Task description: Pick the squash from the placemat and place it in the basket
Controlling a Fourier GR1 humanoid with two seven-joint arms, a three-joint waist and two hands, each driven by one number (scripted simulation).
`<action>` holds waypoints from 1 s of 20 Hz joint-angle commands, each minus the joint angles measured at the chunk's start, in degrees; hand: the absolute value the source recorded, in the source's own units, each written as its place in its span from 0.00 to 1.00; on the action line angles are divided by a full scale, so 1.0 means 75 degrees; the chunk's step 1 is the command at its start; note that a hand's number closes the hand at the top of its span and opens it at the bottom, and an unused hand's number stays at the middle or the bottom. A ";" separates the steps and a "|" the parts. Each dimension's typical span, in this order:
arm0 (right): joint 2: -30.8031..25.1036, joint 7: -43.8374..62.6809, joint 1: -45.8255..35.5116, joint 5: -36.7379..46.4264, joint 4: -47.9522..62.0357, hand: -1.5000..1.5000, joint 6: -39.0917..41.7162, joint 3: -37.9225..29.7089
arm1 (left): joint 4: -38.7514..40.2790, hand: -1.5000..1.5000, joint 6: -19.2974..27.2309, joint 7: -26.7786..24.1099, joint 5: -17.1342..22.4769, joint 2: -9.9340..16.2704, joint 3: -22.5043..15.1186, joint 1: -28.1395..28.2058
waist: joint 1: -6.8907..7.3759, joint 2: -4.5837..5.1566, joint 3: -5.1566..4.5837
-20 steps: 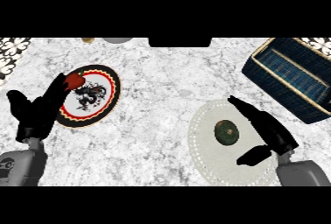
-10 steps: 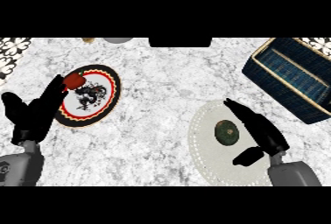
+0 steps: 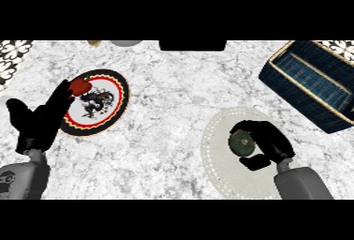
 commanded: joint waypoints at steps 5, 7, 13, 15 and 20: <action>0.0313 0.0196 0.0313 0.0609 -0.0332 1.00 0.0029 0.0364 | 0.0198 0.50 -0.0233 0.0351 0.0206 0.0206 0.0313 -0.0420 | -0.0036 0.0020 0.0033; 0.0455 -0.0213 0.0385 0.0790 0.0315 1.00 -0.0508 0.0464 | -0.0377 0.50 -0.0036 0.0230 -0.0009 0.0045 0.0150 0.0084 | -0.0004 0.0020 0.0035; 0.1662 0.4443 -0.1656 0.0252 0.0664 1.00 -0.0797 -0.0182 | -0.0077 0.50 -0.0184 0.0272 0.0021 0.0011 -0.0002 -0.0291 | 0.0305 0.0079 0.0032; 0.1676 0.5573 -0.2215 0.0027 0.0743 1.00 -0.1159 -0.0149 | -0.0001 0.50 -0.0235 0.0019 -0.0086 -0.0081 -0.0158 -0.0237 | 0.0516 0.0116 0.0022; 0.1692 0.7643 -0.3734 -0.0977 0.1477 1.00 -0.2666 0.0717 | 0.0312 0.50 -0.0197 -0.0117 -0.0163 -0.0324 -0.0334 -0.0412 | 0.0731 0.0156 0.0036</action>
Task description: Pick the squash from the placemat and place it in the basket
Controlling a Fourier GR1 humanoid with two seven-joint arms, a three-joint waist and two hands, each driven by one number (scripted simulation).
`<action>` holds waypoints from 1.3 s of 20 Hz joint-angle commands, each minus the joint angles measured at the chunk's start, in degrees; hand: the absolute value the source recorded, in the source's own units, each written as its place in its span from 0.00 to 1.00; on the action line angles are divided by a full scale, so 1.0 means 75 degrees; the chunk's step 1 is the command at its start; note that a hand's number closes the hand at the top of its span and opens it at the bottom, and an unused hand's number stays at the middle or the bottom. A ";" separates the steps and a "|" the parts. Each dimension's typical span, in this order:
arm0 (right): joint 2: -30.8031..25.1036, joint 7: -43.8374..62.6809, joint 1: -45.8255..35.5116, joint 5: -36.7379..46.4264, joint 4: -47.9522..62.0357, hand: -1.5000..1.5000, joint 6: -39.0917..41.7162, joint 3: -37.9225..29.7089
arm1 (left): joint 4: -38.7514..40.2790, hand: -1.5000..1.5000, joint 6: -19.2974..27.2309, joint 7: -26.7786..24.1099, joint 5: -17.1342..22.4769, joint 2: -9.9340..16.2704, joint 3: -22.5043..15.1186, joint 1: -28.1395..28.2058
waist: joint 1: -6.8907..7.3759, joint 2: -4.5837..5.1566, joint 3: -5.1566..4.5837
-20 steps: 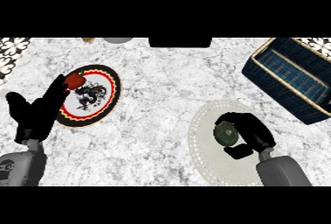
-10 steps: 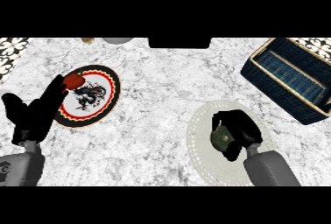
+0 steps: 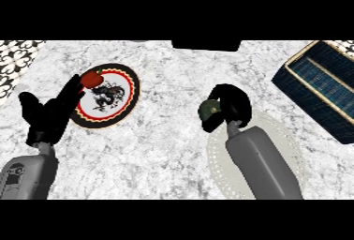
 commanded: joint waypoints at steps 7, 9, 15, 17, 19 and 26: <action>0.0104 0.1791 -0.2569 -0.0698 0.0079 1.00 -0.4127 0.1215 | 0.0370 0.50 0.0037 0.0039 -0.0045 -0.0110 -0.0061 -0.0345 | 0.0085 -0.0016 0.0003; 0.0104 0.2482 -0.3255 -0.0239 0.0332 1.00 -0.4464 0.1489 | 0.0296 0.50 0.0145 -0.0116 -0.0122 -0.0252 -0.0128 -0.0122 | 0.0012 -0.0056 -0.0005; 0.0104 0.4121 -0.5056 0.0617 0.1291 1.00 -0.4185 0.1068 | -0.0041 0.50 0.0112 0.0013 -0.0090 0.0020 0.0047 0.0030 | -0.0245 -0.0102 -0.0002; 0.0103 0.4601 -0.5388 0.0824 0.1414 1.00 -0.3978 0.1156 | -0.0045 0.50 0.0002 0.0227 0.0077 0.0081 0.0141 0.0016 | -0.0303 -0.0113 -0.0002; 0.0103 0.4539 -0.5754 0.1008 0.1591 1.00 -0.3546 0.0687 | 0.0359 0.50 0.0141 -0.0193 -0.0091 0.0077 0.0227 0.0044 | -0.0438 -0.0095 -0.0004; -0.0574 0.3881 -0.6548 0.1270 0.2512 1.00 -0.3331 -0.0384 | 0.0098 0.50 -0.0051 -0.0145 0.0079 0.0069 0.0245 0.0439 | -0.0455 -0.0084 0.0003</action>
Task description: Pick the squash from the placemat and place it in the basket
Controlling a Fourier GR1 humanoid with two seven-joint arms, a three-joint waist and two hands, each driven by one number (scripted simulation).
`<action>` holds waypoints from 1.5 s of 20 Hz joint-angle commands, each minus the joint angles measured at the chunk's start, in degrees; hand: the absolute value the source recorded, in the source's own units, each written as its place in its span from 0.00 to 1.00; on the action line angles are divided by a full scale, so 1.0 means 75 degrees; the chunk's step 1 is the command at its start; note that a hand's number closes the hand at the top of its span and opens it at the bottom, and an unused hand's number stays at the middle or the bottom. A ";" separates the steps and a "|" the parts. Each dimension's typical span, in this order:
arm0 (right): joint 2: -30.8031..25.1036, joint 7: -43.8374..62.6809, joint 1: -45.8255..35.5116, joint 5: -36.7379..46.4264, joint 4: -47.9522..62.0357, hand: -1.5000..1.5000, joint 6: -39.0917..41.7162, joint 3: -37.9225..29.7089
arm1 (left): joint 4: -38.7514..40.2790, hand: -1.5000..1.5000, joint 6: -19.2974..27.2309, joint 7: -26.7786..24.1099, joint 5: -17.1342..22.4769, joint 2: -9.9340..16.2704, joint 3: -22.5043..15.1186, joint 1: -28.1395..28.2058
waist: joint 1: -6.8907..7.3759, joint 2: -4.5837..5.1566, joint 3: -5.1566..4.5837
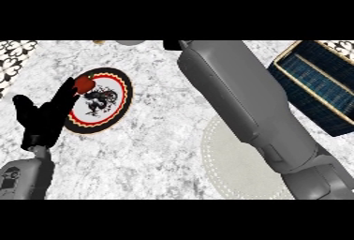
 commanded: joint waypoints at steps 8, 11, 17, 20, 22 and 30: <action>-0.1190 0.0353 -0.0914 0.0670 0.1606 1.00 -0.0026 -0.1203 | -0.0237 0.50 0.0030 0.0042 0.0037 0.0070 0.0116 0.0075 | -0.0016 0.0016 0.0006; -0.1561 0.0221 -0.1211 0.0836 0.2255 1.00 0.0235 -0.1375 | 0.0101 0.50 0.0136 -0.0117 -0.0083 -0.0107 0.0014 -0.0092 | -0.0020 0.0055 0.0001; -0.2293 -0.0041 -0.0825 0.0868 0.2042 1.00 0.0391 -0.1693 | -0.0407 0.50 0.0341 0.0070 -0.0203 -0.0327 -0.0172 0.0184 | -0.0128 -0.0015 0.0010; -0.2458 -0.0495 -0.0174 0.0716 0.1865 1.00 0.0203 -0.1874 | 0.0101 0.50 0.0013 0.0148 0.0011 0.0093 0.0150 -0.0188 | -0.0186 0.0003 0.0010; -0.2557 -0.0564 0.0045 0.0730 0.1582 1.00 0.0251 -0.1909 | -0.0227 0.50 -0.0036 -0.0041 -0.0056 0.0048 0.0067 0.0305 | -0.0159 -0.0017 0.0010; -0.2832 -0.1367 0.1306 0.0327 0.0929 1.00 -0.0037 -0.2282 | -0.0263 0.50 -0.0256 0.0206 0.0254 0.0382 0.0454 0.0171 | -0.0170 -0.0017 0.0010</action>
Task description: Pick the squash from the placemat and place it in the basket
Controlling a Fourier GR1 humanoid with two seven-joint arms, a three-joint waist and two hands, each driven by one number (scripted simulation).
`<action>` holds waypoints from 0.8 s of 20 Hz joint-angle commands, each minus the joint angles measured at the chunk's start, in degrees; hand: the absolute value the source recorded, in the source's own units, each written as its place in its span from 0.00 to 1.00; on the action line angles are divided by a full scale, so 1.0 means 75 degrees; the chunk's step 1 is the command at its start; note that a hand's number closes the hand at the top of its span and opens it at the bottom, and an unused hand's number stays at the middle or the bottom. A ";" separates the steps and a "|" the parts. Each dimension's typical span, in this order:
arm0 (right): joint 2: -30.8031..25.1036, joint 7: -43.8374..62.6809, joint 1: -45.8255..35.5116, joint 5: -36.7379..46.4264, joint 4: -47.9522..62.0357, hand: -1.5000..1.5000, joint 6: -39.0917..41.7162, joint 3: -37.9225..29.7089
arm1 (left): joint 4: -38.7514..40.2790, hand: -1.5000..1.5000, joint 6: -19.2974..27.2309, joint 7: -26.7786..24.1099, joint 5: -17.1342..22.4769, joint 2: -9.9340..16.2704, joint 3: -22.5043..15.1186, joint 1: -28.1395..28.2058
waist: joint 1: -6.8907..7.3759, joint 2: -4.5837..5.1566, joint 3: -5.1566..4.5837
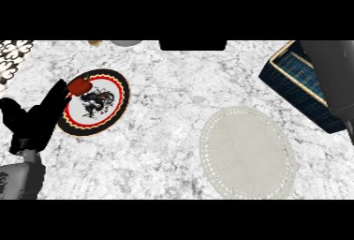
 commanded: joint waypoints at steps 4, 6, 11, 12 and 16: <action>-0.0199 -0.0837 0.1021 -0.0371 -0.0218 1.00 -0.0645 -0.0443 | -0.0459 0.50 0.0071 0.0406 0.0014 -0.0001 -0.0013 -0.0002 | 0.0041 0.0005 0.0001; -0.0283 0.0451 0.1365 0.0525 -0.0213 1.00 -0.1695 -0.0364 | 0.0055 0.50 0.0176 0.0242 -0.0057 0.0024 0.0091 -0.0284 | -0.0113 0.0004 -0.0004; -0.0615 -0.0675 0.1196 -0.0216 0.0607 0.00 -0.1546 -0.1117 | 0.0606 0.50 -0.0008 -0.0219 -0.0074 0.0032 0.0097 -0.0495 | 0.0079 0.0058 -0.0002; -0.0405 -0.0612 0.1288 -0.0133 0.0497 0.00 -0.1692 -0.1048 | 0.0107 0.50 -0.0076 -0.0153 -0.0033 -0.0050 -0.0009 -0.0086 | 0.0096 0.0034 -0.0001; -0.0510 -0.1595 0.1634 -0.0820 -0.0189 0.00 -0.1291 -0.1182 | 0.0107 0.50 0.0105 0.0428 -0.0072 0.0003 -0.0016 -0.0624 | 0.0010 0.0009 0.0001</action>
